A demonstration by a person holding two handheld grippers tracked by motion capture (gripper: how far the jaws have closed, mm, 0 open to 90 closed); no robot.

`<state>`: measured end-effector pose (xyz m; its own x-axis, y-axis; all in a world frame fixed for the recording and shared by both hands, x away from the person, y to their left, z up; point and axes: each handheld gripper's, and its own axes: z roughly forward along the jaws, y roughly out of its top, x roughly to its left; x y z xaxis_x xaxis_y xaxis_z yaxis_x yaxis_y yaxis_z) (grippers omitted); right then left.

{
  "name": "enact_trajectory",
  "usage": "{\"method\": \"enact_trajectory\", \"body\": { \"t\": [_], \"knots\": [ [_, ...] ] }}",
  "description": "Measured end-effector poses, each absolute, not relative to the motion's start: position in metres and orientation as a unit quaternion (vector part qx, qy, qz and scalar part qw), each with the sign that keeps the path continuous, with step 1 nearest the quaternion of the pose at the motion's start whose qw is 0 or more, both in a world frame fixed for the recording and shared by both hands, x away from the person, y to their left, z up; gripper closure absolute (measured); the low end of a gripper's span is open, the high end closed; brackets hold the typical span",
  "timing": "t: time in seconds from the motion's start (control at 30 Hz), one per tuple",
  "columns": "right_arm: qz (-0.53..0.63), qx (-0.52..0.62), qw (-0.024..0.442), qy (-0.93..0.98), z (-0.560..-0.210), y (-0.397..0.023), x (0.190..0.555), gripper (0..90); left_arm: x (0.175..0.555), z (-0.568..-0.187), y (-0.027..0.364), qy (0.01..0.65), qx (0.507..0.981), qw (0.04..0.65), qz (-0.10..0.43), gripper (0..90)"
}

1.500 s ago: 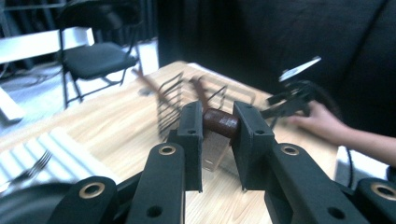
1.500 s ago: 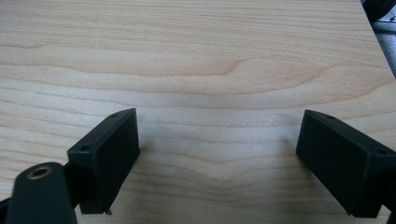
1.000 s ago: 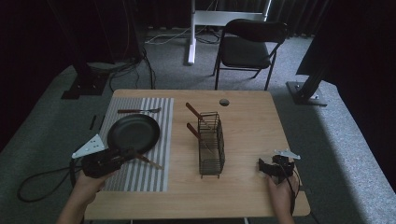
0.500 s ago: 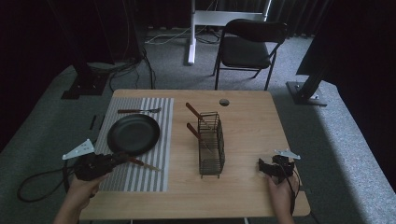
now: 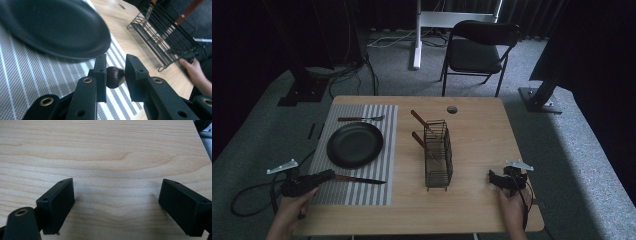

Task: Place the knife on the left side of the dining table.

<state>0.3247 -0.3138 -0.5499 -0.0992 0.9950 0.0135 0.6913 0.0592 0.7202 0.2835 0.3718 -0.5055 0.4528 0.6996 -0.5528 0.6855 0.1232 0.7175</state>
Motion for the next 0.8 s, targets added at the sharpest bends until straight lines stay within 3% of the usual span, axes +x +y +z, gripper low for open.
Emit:
{"method": "enact_trajectory", "body": {
  "t": [0.27,0.47,0.73,0.8],
  "knots": [
    [0.294,0.62,0.258,0.68,-0.55,-0.314,0.325,12.2,0.29,-0.531,0.378,0.561,0.656,0.505,0.013,62.7],
    [0.294,0.62,0.258,0.68,-0.55,-0.314,0.325,12.2,0.29,-0.539,0.369,0.58,0.674,0.452,0.07,49.3],
    [0.294,0.62,0.258,0.68,-0.55,-0.314,0.325,12.3,0.29,-0.536,0.355,0.586,0.699,0.387,0.136,44.7],
    [0.294,0.62,0.258,0.68,-0.55,-0.314,0.325,12.2,0.29,-0.537,0.352,0.589,0.698,0.382,0.143,40.1]
  ]
}}
